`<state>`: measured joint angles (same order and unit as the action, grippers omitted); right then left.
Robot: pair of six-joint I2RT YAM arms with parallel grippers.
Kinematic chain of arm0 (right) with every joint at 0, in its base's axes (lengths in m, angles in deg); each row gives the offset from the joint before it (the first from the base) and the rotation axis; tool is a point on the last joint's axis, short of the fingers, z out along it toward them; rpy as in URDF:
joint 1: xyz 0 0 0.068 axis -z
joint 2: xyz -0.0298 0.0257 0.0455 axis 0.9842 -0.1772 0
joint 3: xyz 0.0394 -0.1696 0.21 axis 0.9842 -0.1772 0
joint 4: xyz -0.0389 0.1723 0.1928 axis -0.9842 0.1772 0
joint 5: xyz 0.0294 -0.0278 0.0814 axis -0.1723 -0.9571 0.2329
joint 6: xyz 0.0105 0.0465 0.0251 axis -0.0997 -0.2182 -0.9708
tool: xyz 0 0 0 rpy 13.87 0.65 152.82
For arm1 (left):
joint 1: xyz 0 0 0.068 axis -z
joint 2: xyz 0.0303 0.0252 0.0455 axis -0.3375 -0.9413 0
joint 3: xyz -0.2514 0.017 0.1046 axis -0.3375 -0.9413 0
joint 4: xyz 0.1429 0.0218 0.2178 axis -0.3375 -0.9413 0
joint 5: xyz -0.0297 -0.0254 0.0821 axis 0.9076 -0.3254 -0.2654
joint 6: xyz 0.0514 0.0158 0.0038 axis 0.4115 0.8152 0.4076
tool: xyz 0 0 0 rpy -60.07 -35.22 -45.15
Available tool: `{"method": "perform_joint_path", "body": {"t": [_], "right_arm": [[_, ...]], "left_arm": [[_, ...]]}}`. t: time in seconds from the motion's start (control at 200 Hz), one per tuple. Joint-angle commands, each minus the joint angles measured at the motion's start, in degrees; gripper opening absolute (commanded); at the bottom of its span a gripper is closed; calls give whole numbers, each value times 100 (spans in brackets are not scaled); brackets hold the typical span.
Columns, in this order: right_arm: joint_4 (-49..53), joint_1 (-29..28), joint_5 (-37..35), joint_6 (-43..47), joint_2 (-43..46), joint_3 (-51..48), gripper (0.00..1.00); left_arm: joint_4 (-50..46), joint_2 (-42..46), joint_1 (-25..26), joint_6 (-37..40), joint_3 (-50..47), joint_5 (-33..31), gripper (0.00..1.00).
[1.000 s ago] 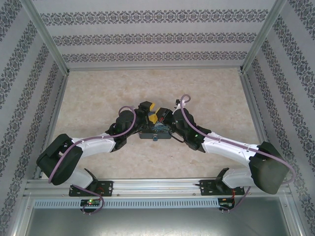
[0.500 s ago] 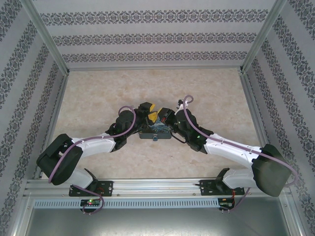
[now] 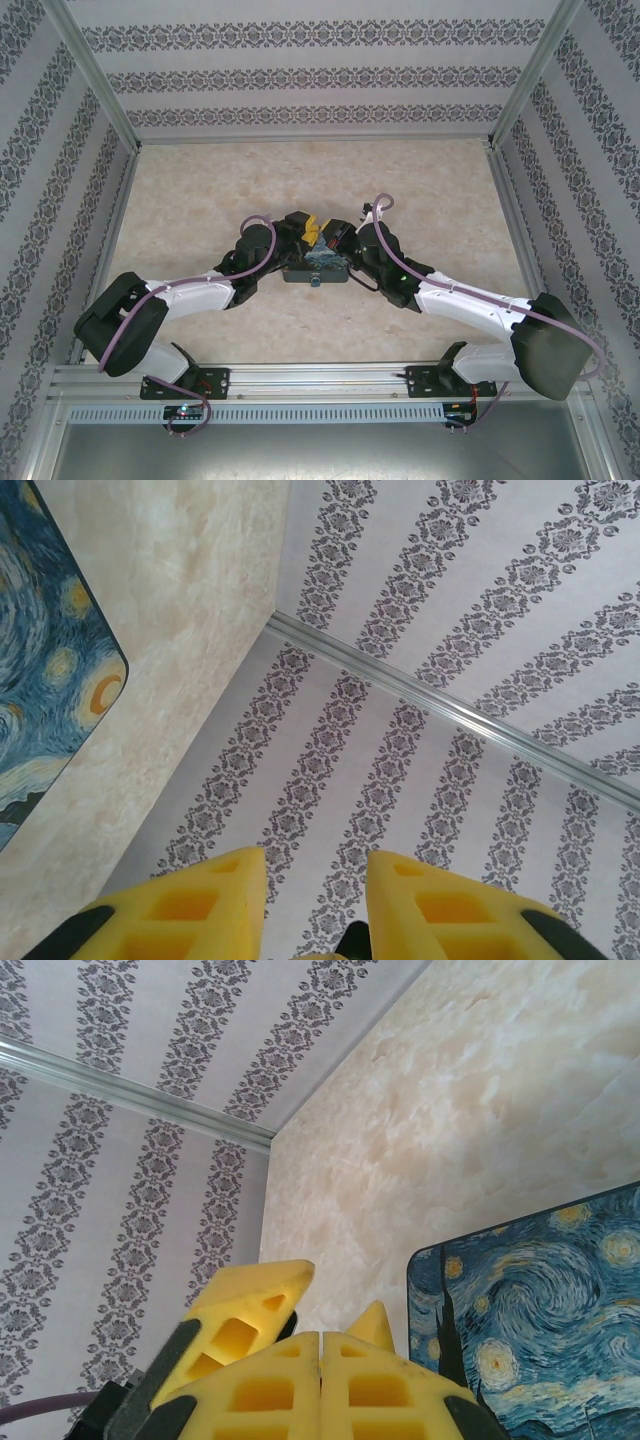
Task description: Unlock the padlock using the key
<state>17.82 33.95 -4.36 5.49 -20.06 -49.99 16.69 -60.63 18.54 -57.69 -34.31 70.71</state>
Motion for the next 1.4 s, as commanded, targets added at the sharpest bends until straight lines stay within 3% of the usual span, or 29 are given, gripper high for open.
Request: {"method": "perform_joint_path", "body": {"t": [0.0, 0.2, 0.3, 0.4, 0.49, 0.63, 0.749, 0.849, 0.979, 1.159, 1.394], "right_arm": [[-154, 69, -91, -105, 97, -101, 0], [-154, 79, -89, -105, 105, -115, 0], [-154, 87, -93, -97, 139, -149, 0], [-128, 114, -98, -85, 239, -265, 0], [35, 222, -91, -18, 497, -530, 28], [272, 659, 265, 165, 1122, -1081, 50], [398, 1216, 1121, 543, 1488, -1288, 60], [315, 1544, 1896, 908, 1564, -1293, 60], [36, 1604, 2624, 1286, 1451, -1146, 59], [-343, 1466, 2992, 1479, 1326, -963, 56], [-788, 1420, 3125, 1450, 1346, -997, 54]], "left_arm": [[-46, 92, 76, 90, -27, -113, 26], [-211, 193, 76, 152, -34, -147, 16], [-355, 262, 76, 202, -53, -179, 0], [-633, 419, 68, 431, -84, -290, 0], [-891, 611, 36, 934, -124, -395, 0], [-1641, 990, -114, 2468, 124, -191, 0], [-2601, 1264, -179, 4405, 708, 234, 0], [-3428, 1295, -186, 6107, 1270, 621, 0], [-3575, 1238, -185, 7328, 1509, 1199, 0], [-3151, 1080, -288, 7662, 1494, 1714, 0], [-2239, 808, -380, 7452, 1286, 2115, 0]]}}
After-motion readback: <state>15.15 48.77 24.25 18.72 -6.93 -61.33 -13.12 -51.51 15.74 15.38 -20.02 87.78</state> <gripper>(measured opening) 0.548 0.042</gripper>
